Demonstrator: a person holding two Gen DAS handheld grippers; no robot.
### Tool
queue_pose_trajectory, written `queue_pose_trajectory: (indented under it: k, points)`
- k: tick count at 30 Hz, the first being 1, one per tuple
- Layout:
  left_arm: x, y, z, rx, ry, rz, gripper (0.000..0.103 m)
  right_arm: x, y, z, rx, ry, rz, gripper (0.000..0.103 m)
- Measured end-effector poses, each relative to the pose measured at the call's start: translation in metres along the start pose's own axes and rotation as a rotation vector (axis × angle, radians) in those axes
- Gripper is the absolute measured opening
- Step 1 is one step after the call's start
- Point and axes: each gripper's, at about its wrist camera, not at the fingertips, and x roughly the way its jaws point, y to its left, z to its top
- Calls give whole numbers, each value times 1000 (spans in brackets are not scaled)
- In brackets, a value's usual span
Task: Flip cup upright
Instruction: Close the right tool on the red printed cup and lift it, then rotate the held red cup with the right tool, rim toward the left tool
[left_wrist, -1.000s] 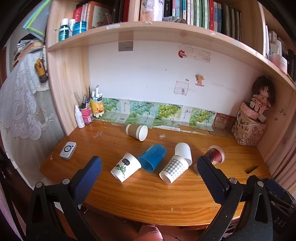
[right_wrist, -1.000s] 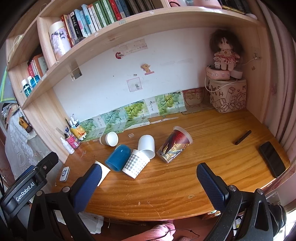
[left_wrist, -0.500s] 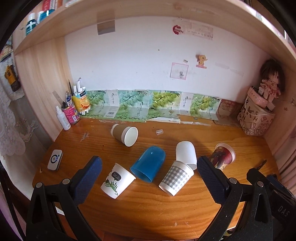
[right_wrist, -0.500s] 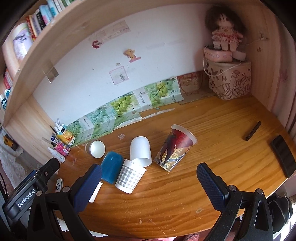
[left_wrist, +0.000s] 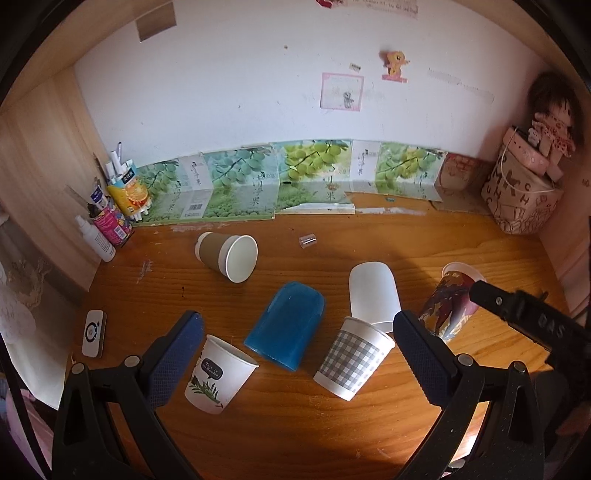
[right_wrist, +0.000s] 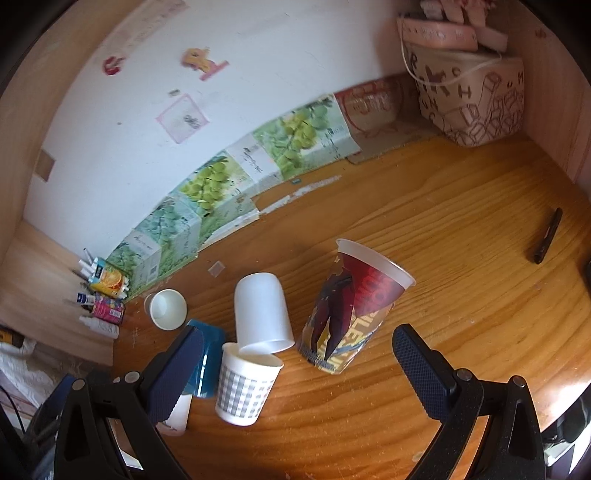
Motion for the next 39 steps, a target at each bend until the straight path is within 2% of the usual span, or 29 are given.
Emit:
queue_pose_trajectory:
  k: [10,19,27,34,39]
  points:
    - [34,-4,17,52,74,24,102,63,-35,20,218,119,-31,102]
    - [49,-7,25,80,101,24,102,93,-51,24,318,183,-52,92]
    - [53,-7,27,81,111,23,102,106,-55,31,310,172,-66,77]
    - [49,-5,27,68,102,19,102,105,-51,35,270,125,-69,76]
    - [40,-5,24,53,86,8,102,90,-47,36,218,50,-48,76]
